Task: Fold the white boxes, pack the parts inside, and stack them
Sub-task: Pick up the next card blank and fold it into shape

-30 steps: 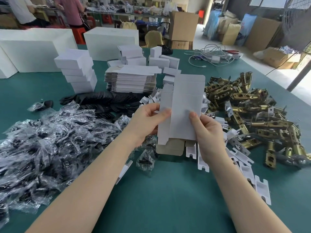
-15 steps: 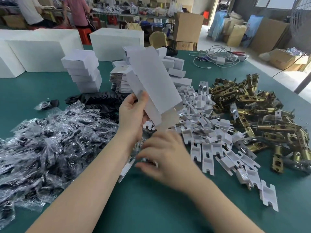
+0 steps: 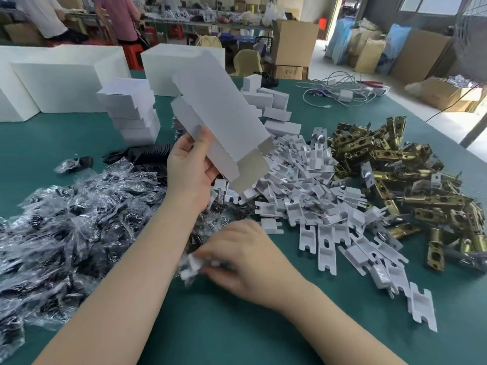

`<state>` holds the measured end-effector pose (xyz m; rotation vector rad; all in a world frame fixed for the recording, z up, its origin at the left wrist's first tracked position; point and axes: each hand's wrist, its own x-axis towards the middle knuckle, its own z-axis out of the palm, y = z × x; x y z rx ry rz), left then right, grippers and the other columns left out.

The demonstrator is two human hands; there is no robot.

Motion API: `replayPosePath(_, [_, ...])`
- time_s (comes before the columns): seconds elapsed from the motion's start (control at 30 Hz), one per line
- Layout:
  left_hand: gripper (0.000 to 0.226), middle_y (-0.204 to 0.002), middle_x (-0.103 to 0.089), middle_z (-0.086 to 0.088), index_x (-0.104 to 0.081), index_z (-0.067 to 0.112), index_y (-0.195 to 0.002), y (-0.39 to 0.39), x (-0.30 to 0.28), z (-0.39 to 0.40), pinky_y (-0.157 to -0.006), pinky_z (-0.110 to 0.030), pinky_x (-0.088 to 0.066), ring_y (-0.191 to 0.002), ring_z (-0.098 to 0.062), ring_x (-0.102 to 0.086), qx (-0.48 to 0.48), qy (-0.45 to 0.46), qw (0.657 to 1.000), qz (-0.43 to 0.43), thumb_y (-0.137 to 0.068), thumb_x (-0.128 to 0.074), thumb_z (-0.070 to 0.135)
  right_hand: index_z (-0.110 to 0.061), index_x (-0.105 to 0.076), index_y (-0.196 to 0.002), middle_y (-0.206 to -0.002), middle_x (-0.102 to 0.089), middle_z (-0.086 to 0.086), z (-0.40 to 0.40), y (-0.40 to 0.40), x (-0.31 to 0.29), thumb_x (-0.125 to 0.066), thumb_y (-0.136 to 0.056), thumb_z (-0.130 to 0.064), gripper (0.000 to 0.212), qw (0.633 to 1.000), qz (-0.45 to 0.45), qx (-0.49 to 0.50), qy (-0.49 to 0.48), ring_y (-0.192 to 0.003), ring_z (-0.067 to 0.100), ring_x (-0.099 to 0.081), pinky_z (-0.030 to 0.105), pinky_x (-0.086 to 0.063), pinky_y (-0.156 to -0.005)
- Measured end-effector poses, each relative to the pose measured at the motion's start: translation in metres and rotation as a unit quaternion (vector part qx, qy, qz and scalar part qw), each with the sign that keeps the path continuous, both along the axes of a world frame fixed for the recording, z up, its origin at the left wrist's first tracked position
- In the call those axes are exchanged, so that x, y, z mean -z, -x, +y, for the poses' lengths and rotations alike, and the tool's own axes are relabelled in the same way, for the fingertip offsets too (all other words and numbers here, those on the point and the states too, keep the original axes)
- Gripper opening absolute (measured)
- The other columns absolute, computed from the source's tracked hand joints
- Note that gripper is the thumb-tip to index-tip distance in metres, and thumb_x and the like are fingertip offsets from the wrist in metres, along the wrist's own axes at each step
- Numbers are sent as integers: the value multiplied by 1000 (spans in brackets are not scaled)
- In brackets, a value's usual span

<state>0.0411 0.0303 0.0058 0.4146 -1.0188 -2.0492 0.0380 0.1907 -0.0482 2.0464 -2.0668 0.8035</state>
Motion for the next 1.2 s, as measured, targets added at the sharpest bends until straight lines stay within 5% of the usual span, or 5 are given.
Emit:
replayPosePath(0.27, [3,-88,-77,5,-64,23,-98,-3,-2,-6,-63,-29,-58,-80,-10,-74,11,-42,999,-1,-96,-62,24,-17,-69,-121,-132,-63,7,33,67,-7,-65,-94,-26,28,897,-76,404,163,-121,28,-56,40,-36,-103])
replayPosePath(0.5, [8,-87,-76,8,-68,22,-100,6,18,23,-52,-24,-53,-73,-8,-71,202,146,954,-166,-94,-62,21,-31,-62,-126,-113,-70,-18,41,77,-16,-52,-100,-38,29,819,-414,317,241,-105,1,-64,39,-57,-90])
replayPosePath(0.7, [19,-91,-77,3,-65,23,-110,11,26,37,-64,-22,-55,-84,-11,-72,214,228,940,-136,-97,-59,11,-33,-71,-93,-87,-76,-13,38,80,-15,-60,-98,-27,13,798,-490,258,237,-80,4,-71,19,-55,-65])
replayPosePath(0.97, [21,-96,-76,4,-63,28,-116,15,30,35,-64,-29,-56,-89,-13,-71,152,137,969,-136,-97,-61,21,-39,-58,-114,-84,-76,-5,34,76,-11,-58,-99,-31,18,790,-518,228,237,-79,13,-71,33,-60,-68])
replayPosePath(1.2, [102,-146,-47,8,4,44,-154,17,32,27,-95,-27,-46,-113,6,-56,181,249,928,-211,-82,-67,53,-45,-65,-111,-91,-71,-10,33,76,-10,-61,-97,-22,27,792,-522,205,243,-88,12,-65,32,-56,-87])
